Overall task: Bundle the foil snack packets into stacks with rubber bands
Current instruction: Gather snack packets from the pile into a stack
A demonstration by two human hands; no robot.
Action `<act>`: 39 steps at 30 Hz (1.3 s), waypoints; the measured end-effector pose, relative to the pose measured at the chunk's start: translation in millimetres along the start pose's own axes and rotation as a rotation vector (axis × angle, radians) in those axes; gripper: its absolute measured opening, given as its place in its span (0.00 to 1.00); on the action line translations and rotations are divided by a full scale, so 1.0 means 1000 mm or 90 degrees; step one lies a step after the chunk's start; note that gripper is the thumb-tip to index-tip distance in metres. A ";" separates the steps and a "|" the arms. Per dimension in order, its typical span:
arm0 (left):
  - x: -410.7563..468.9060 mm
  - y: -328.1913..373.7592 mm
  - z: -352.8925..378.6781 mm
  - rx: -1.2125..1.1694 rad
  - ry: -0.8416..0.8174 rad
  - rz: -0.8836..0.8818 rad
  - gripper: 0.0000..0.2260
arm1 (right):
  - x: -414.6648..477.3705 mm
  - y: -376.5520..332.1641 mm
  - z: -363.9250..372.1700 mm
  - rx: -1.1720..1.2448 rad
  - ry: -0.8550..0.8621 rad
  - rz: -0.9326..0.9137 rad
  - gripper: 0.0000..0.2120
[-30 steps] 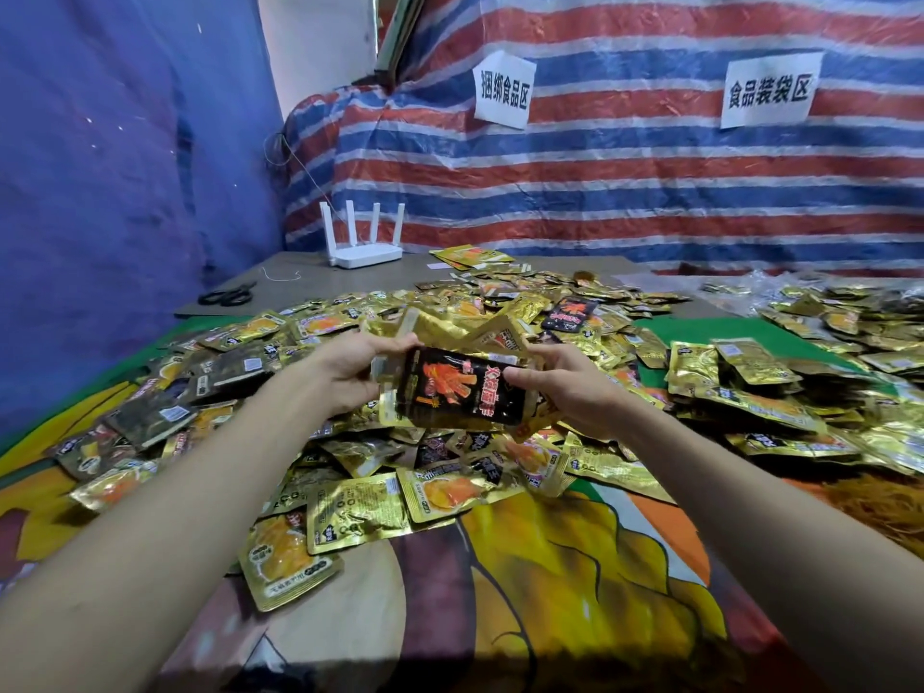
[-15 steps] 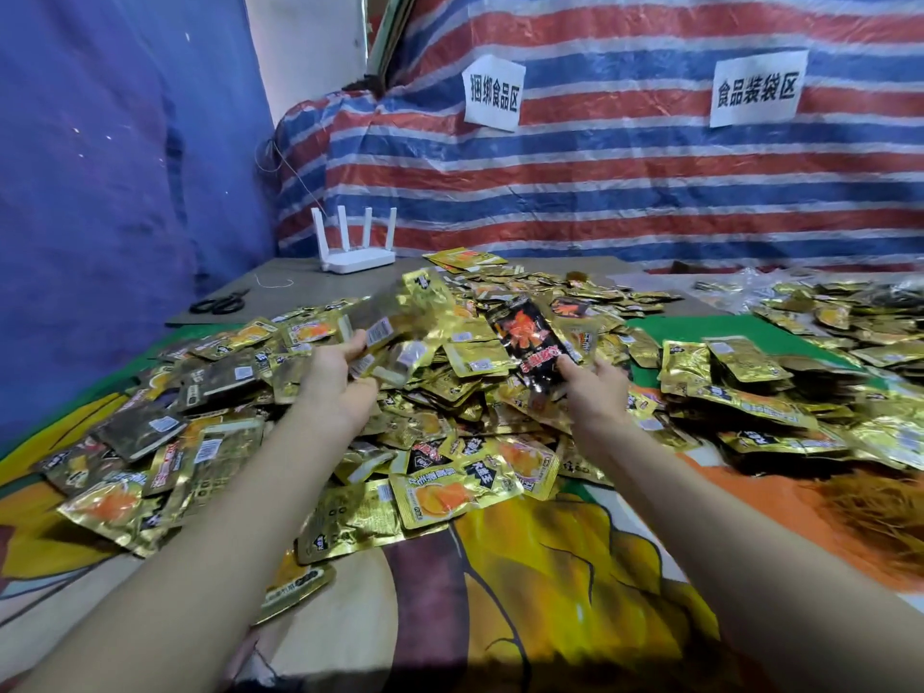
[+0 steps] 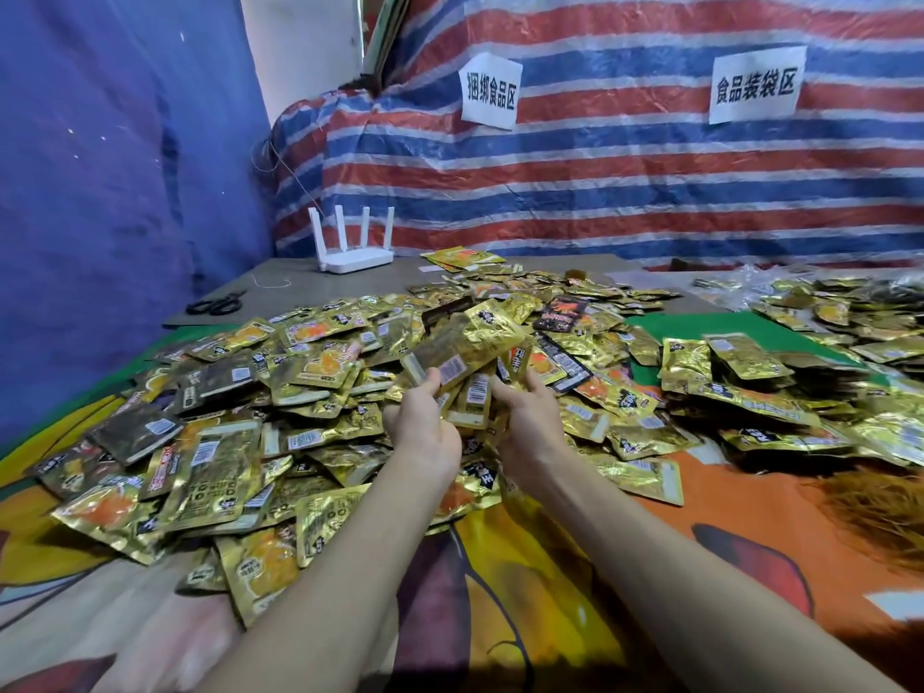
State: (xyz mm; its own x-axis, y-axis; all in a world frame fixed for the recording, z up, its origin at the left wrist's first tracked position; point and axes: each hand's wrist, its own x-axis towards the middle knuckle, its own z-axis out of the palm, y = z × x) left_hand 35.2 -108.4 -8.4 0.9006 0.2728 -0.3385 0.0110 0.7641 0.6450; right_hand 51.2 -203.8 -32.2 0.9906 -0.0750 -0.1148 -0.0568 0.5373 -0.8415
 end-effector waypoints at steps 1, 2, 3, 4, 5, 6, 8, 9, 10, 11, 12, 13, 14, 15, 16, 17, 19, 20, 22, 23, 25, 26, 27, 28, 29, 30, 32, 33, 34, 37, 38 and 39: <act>0.000 0.001 0.001 0.010 -0.013 0.017 0.18 | 0.000 0.001 -0.003 -0.004 -0.014 -0.011 0.39; 0.002 0.001 0.001 0.031 -0.024 0.029 0.16 | -0.001 0.000 -0.004 -0.008 -0.027 -0.027 0.39; 0.002 0.001 0.001 0.060 -0.032 0.032 0.15 | -0.001 0.000 -0.005 -0.015 -0.035 -0.045 0.39; 0.002 0.002 0.001 0.084 -0.039 0.037 0.14 | 0.000 -0.001 -0.005 -0.033 -0.037 -0.059 0.35; 0.003 0.002 0.002 0.112 -0.048 0.049 0.15 | 0.003 -0.001 -0.006 -0.064 -0.032 -0.070 0.28; 0.003 0.002 0.003 0.147 -0.056 0.066 0.15 | 0.004 -0.002 -0.005 -0.115 -0.015 -0.073 0.20; 0.005 0.002 0.005 0.217 -0.070 0.099 0.11 | 0.003 -0.004 -0.004 -0.222 0.024 -0.060 0.10; 0.005 0.003 0.006 0.237 -0.076 0.115 0.11 | 0.004 -0.005 -0.002 -0.244 0.029 -0.059 0.09; 0.005 0.004 0.005 0.249 -0.079 0.131 0.11 | 0.006 -0.006 0.000 -0.240 0.027 -0.062 0.08; 0.005 0.005 0.005 0.258 -0.083 0.148 0.10 | 0.007 -0.008 0.001 -0.223 0.020 -0.067 0.08; 0.005 0.005 0.005 0.266 -0.085 0.166 0.10 | 0.008 -0.009 0.003 -0.206 0.012 -0.069 0.06; 0.004 0.004 0.005 0.271 -0.086 0.182 0.10 | 0.008 -0.011 0.005 -0.196 0.008 -0.066 0.05; 0.003 0.002 0.005 0.270 -0.086 0.197 0.09 | 0.008 -0.011 0.007 -0.188 0.005 -0.056 0.07; 0.002 0.001 0.005 0.262 -0.088 0.213 0.08 | 0.007 -0.011 0.008 -0.172 -0.004 -0.046 0.09; 0.001 -0.001 0.005 0.251 -0.089 0.231 0.07 | 0.004 -0.011 0.008 -0.147 -0.022 -0.040 0.10; 0.002 -0.002 0.005 0.242 -0.093 0.250 0.08 | 0.003 -0.012 0.007 -0.121 -0.049 -0.045 0.11; 0.004 -0.003 0.002 0.238 -0.112 0.293 0.11 | 0.001 -0.018 0.003 -0.092 -0.118 -0.065 0.14; 0.006 -0.002 0.001 0.236 -0.138 0.316 0.14 | 0.000 -0.022 0.001 -0.103 -0.146 -0.075 0.16; 0.006 -0.002 -0.002 0.229 -0.220 0.348 0.21 | 0.001 -0.028 0.001 -0.151 -0.155 -0.100 0.18; 0.008 -0.003 -0.004 0.230 -0.256 0.343 0.24 | 0.003 -0.029 0.001 -0.161 -0.130 -0.114 0.18; 0.011 -0.007 -0.008 0.238 -0.289 0.301 0.23 | 0.006 -0.029 0.002 -0.161 -0.071 -0.142 0.15; 0.013 -0.008 -0.010 0.254 -0.281 0.287 0.22 | 0.008 -0.028 0.001 -0.178 -0.056 -0.156 0.15; 0.014 -0.008 -0.013 0.288 -0.254 0.287 0.21 | 0.009 -0.028 -0.002 -0.206 -0.055 -0.175 0.15; 0.015 -0.006 -0.015 0.338 -0.224 0.291 0.20 | 0.009 -0.028 -0.006 -0.230 -0.063 -0.198 0.14; 0.016 -0.003 -0.018 0.391 -0.194 0.300 0.20 | 0.009 -0.029 -0.010 -0.258 -0.074 -0.223 0.13; 0.016 0.001 -0.021 0.440 -0.171 0.317 0.21 | 0.009 -0.031 -0.014 -0.288 -0.088 -0.243 0.10; 0.016 0.010 -0.025 0.514 -0.172 0.357 0.24 | 0.007 -0.037 -0.022 -0.355 -0.123 -0.284 0.08; 0.016 0.014 -0.025 0.546 -0.198 0.366 0.24 | 0.005 -0.040 -0.024 -0.396 -0.142 -0.305 0.10; 0.015 0.017 -0.024 0.573 -0.232 0.359 0.22 | 0.004 -0.043 -0.025 -0.437 -0.161 -0.320 0.12; 0.010 0.022 -0.014 0.588 -0.314 0.291 0.19 | -0.001 -0.049 -0.021 -0.500 -0.201 -0.347 0.16; 0.008 0.020 -0.010 0.575 -0.333 0.277 0.19 | -0.003 -0.049 -0.018 -0.485 -0.212 -0.351 0.17; 0.005 0.017 -0.008 0.569 -0.342 0.276 0.21 | -0.006 -0.047 -0.015 -0.460 -0.218 -0.352 0.17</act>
State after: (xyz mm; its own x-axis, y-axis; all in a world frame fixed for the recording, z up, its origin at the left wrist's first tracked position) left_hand 36.6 -89.8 -4.6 0.9716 -0.0385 0.2335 -0.2360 -0.0849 0.9680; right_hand 46.0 -241.4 0.1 0.8767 0.1478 0.4577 0.4776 -0.1545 -0.8649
